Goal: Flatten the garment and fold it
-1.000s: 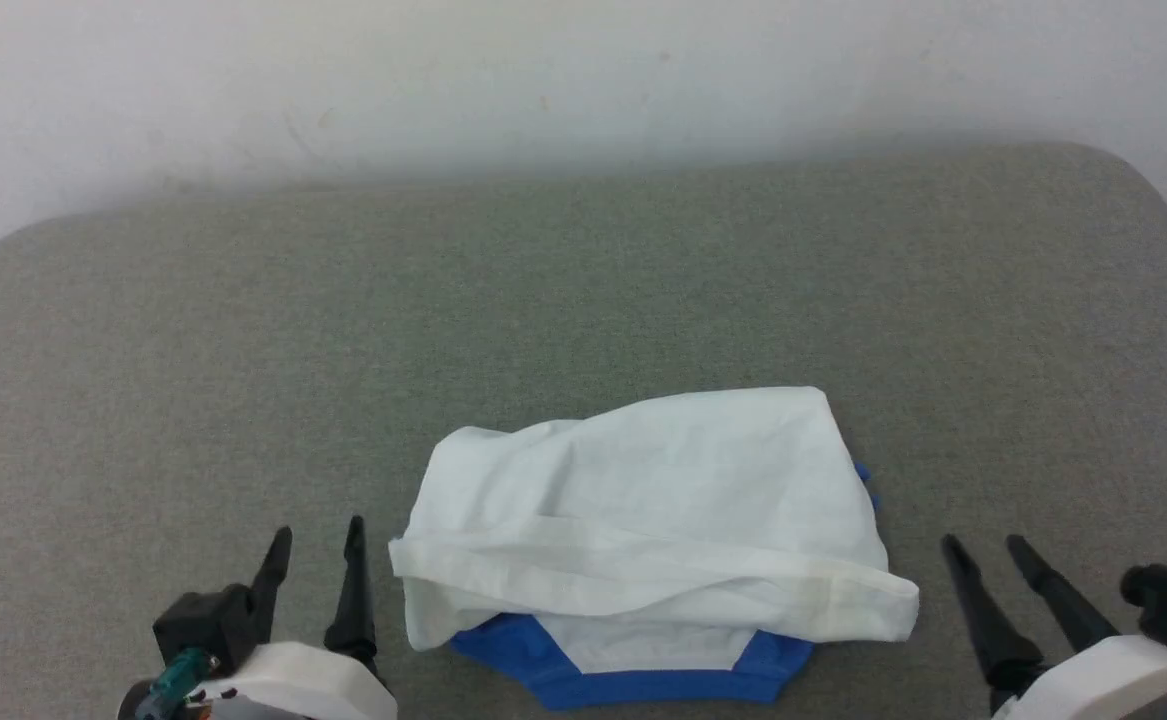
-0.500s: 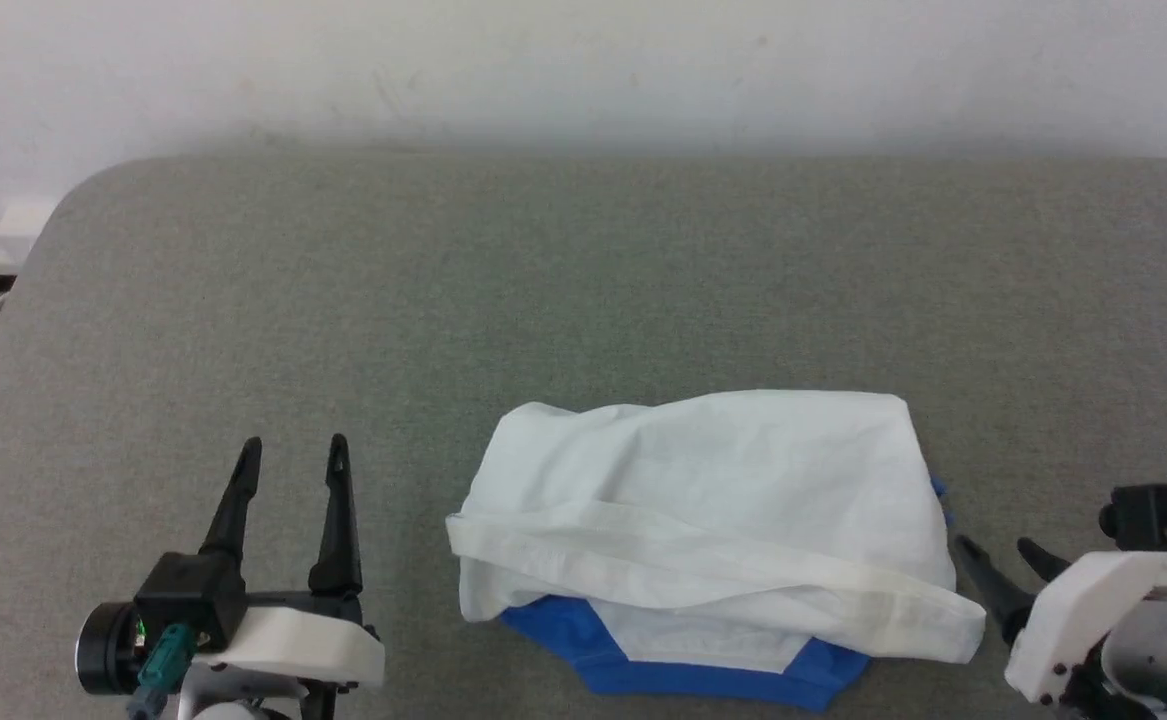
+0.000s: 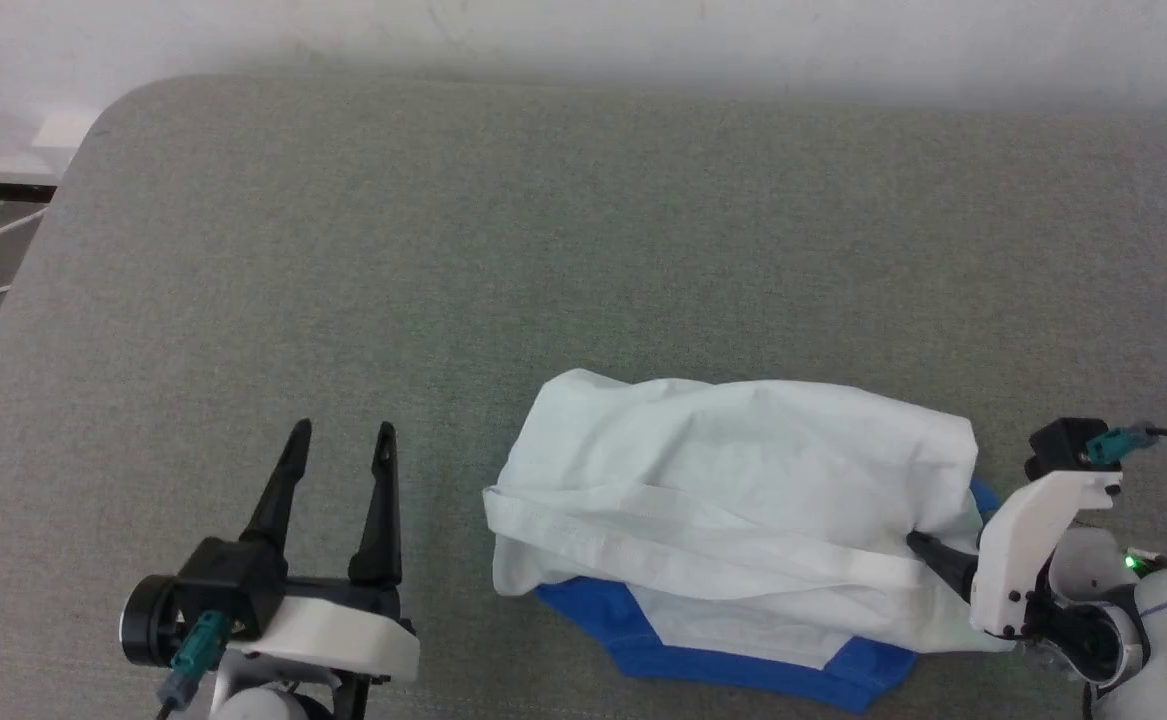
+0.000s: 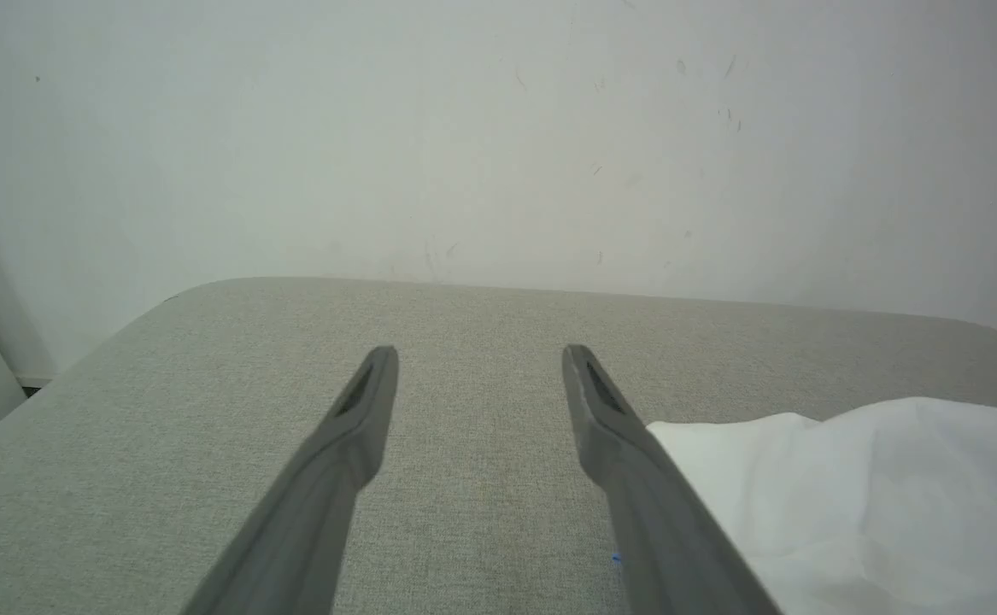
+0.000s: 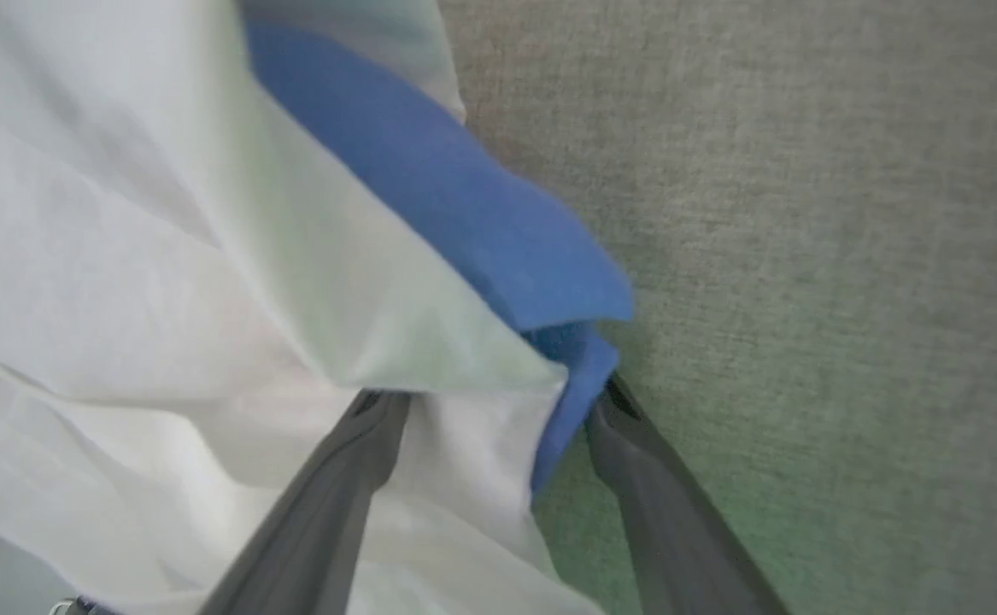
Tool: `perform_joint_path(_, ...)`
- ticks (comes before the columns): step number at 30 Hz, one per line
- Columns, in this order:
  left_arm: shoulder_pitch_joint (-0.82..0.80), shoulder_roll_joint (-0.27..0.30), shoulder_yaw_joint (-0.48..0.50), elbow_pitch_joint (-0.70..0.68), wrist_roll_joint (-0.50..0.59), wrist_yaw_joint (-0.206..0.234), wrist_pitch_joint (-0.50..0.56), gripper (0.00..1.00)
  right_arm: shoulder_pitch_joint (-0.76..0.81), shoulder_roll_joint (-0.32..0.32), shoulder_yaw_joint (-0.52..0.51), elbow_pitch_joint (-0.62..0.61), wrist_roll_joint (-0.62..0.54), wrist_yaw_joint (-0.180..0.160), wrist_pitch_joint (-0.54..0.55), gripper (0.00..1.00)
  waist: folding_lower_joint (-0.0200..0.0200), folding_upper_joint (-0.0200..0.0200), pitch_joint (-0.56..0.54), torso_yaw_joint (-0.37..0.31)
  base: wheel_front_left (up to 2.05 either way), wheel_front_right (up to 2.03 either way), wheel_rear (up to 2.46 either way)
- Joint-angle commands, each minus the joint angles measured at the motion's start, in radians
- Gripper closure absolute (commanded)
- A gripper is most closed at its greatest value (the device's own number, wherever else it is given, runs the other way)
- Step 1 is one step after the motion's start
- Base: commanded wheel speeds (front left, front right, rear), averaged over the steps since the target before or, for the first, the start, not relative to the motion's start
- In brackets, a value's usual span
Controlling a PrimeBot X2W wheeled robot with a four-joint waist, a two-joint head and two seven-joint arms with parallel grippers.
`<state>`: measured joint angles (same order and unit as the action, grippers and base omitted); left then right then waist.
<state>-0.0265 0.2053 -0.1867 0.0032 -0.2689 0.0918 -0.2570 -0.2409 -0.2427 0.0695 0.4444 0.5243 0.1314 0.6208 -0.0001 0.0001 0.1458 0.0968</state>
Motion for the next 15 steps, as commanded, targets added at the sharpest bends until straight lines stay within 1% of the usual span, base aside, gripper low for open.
perform_joint_path(1, -0.015, -0.014, 0.001, 0.012, 0.014, -0.013, -0.005, 0.00, 0.018, 0.026, 0.044, 0.065, 0.024, -0.001, 0.058, 0.00, 0.0001, -0.0001, 0.004, 0.008, 0.00, 0.00, 0.00)
perform_joint_path(3, -0.012, -0.021, -0.004, 0.032, 0.016, -0.028, -0.005, 0.00, 0.020, 0.032, 0.073, 0.095, 0.045, -0.001, 0.108, 0.00, 0.0001, -0.0001, 0.000, 0.008, 0.00, 0.00, 0.00)
perform_joint_path(4, -0.012, -0.022, -0.006, 0.042, 0.019, -0.033, -0.005, 0.00, 0.019, 0.034, 0.083, 0.103, 0.056, -0.001, 0.121, 0.21, 0.0001, -0.0001, -0.002, 0.008, 0.00, 0.00, 0.00)
perform_joint_path(5, -0.013, -0.023, -0.006, 0.048, 0.021, -0.038, -0.005, 0.00, 0.018, 0.036, 0.091, 0.107, 0.068, -0.001, 0.128, 0.59, 0.0001, -0.0001, -0.004, 0.007, 0.00, 0.00, 0.00)
perform_joint_path(6, -0.013, -0.023, -0.007, 0.056, 0.025, -0.042, -0.005, 0.00, 0.017, 0.035, 0.102, 0.107, 0.075, -0.001, 0.128, 0.81, 0.0001, -0.0001, -0.009, 0.007, 0.00, 0.00, 0.00)
perform_joint_path(7, -0.011, -0.023, -0.007, 0.063, 0.027, -0.045, -0.005, 0.00, 0.015, 0.033, 0.109, 0.104, 0.080, -0.001, 0.119, 1.00, 0.0001, -0.0001, -0.016, 0.006, 0.00, 0.00, 0.00)
perform_joint_path(13, 0.007, -0.019, -0.010, 0.108, 0.028, -0.060, -0.004, 0.00, 0.001, 0.014, 0.135, 0.077, 0.092, -0.001, 0.028, 1.00, 0.0001, -0.0001, -0.069, -0.009, 0.00, 0.00, 0.00)
perform_joint_path(15, 0.013, -0.017, -0.010, 0.115, 0.028, -0.059, -0.004, 0.00, -0.003, 0.005, 0.140, 0.069, 0.099, -0.001, 0.011, 1.00, 0.0001, -0.0001, -0.088, -0.015, 0.00, 0.00, 0.00)
